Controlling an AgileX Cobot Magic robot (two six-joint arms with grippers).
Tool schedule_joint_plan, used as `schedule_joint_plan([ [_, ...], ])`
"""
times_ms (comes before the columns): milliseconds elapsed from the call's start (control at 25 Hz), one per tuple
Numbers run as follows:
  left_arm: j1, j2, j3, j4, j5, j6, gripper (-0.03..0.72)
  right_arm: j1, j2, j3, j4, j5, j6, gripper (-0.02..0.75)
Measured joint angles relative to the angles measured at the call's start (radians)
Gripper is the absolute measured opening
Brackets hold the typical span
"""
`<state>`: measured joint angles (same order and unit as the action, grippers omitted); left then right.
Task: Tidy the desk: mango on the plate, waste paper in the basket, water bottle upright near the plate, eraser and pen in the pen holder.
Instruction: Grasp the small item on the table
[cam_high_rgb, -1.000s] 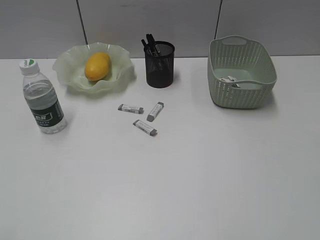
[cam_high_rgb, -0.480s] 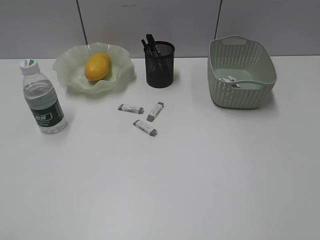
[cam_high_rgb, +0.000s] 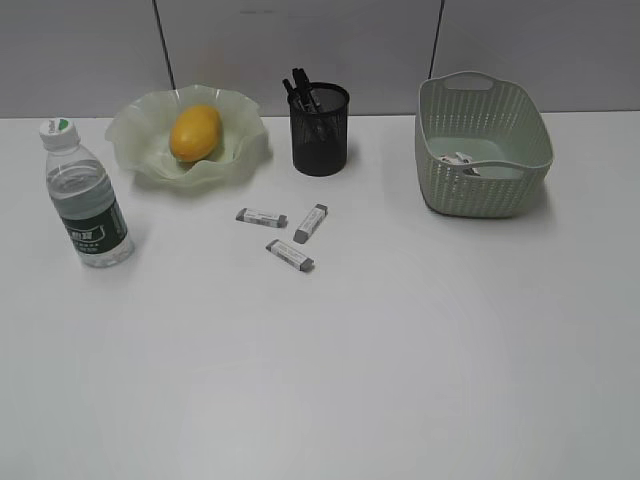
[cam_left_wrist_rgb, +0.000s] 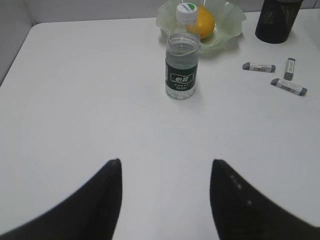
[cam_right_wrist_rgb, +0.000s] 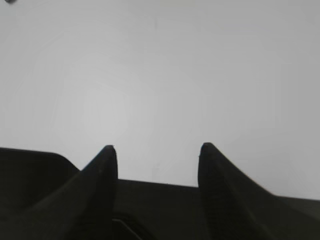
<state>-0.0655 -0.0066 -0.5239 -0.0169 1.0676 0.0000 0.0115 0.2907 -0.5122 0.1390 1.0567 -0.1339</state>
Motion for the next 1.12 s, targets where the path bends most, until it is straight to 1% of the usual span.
schedule_joint_plan([
  [160, 0.0, 0.058, 0.0, 0.0, -0.001, 0.0, 0.428, 0.0, -0.152, 0.0, 0.0, 0.0, -0.001, 0.409],
  [280, 0.0, 0.122, 0.0, 0.0, -0.001, 0.0, 0.428, 0.0, -0.262, 0.0, 0.0, 0.0, -0.001, 0.382],
  [360, 0.0, 0.176, 0.0, 0.0, -0.001, 0.006, 0.428, 0.0, -0.294, 0.001, -0.001, 0.0, -0.001, 0.365],
  [480, 0.001, 0.284, -0.016, 0.0, -0.011, 0.058, 0.428, 0.0, -0.299, 0.006, -0.003, -0.002, 0.002, 0.341],
  [600, 0.001, 0.404, -0.062, 0.0, -0.047, 0.123, 0.428, 0.0, -0.299, 0.006, -0.004, -0.002, 0.003, 0.331],
  [720, 0.001, 0.547, -0.125, -0.005, -0.097, 0.226, 0.428, 0.0, -0.299, 0.006, -0.004, -0.002, 0.003, 0.33],
  [840, 0.001, 0.704, -0.193, -0.05, -0.131, 0.332, 0.428, 0.0, -0.299, 0.006, -0.004, -0.002, 0.003, 0.33],
  [1000, 0.001, 0.951, -0.297, -0.159, -0.147, 0.477, 0.428, 0.0, -0.299, 0.006, -0.004, -0.002, 0.003, 0.33],
  [1120, -0.01, 1.091, -0.378, -0.284, -0.152, 0.688, 0.428, 0.0, -0.299, 0.006, -0.004, -0.003, 0.003, 0.33],
])
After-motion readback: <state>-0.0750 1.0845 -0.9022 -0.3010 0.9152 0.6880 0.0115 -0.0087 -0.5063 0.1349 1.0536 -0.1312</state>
